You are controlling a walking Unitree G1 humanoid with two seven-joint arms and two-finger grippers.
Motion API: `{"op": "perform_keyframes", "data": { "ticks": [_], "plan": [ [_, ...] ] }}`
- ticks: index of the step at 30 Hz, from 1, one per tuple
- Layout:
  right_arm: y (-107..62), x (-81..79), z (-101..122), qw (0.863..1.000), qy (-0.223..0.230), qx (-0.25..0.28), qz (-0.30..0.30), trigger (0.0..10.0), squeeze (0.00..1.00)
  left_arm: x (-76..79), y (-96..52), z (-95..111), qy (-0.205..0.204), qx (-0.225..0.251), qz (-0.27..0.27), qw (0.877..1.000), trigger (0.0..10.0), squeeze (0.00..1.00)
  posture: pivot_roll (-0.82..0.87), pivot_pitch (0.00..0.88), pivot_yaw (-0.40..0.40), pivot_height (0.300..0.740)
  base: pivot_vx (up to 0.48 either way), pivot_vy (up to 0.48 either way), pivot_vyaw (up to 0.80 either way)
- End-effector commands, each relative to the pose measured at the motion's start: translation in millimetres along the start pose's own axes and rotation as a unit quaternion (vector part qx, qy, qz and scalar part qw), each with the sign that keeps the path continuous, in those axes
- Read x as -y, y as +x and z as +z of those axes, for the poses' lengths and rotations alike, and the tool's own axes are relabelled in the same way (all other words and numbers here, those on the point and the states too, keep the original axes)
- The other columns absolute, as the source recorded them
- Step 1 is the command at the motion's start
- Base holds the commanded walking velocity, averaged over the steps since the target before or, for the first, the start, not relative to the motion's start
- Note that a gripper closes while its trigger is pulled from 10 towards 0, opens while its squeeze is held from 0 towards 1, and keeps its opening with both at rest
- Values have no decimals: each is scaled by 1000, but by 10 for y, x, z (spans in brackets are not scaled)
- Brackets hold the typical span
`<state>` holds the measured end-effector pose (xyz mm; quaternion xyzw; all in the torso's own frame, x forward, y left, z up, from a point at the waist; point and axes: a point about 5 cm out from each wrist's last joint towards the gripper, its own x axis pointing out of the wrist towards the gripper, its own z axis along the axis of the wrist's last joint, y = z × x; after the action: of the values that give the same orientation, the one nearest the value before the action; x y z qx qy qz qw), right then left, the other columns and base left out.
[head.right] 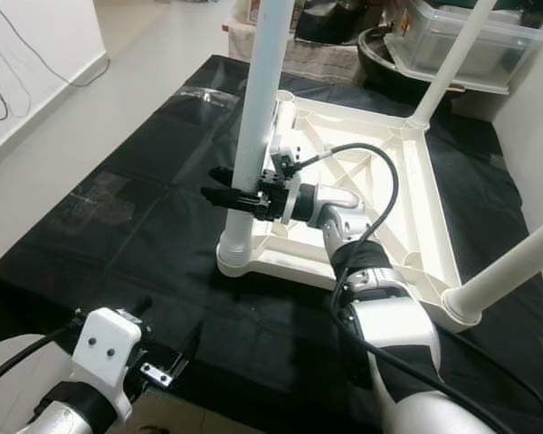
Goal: Building children table
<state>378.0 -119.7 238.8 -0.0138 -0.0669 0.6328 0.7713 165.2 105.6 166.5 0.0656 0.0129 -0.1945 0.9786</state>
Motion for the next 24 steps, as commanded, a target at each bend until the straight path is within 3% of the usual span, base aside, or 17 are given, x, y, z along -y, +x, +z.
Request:
{"op": "perform_keyframes", "data": {
  "ticks": [1,13,19,24],
  "plan": [
    [-17,-40,-132,999,7,-29,12,10000,0,24,-19,-21,2,-7,-4,1000,10000,0,271,214,-110,740,0,0,0],
    [130,-171,-322,994,-25,-85,63,10000,0,32,-12,-27,6,-6,-6,1000,10000,0,272,197,-114,740,0,0,0],
    [201,-156,-391,993,-36,-107,22,10000,0,33,1,-29,6,-4,-5,1000,10000,0,268,194,-118,740,0,0,0],
    [168,-90,-431,994,-23,-96,-55,10000,0,22,21,-31,6,-2,-1,1000,10000,0,263,193,-119,740,0,0,0]
  ]
}}
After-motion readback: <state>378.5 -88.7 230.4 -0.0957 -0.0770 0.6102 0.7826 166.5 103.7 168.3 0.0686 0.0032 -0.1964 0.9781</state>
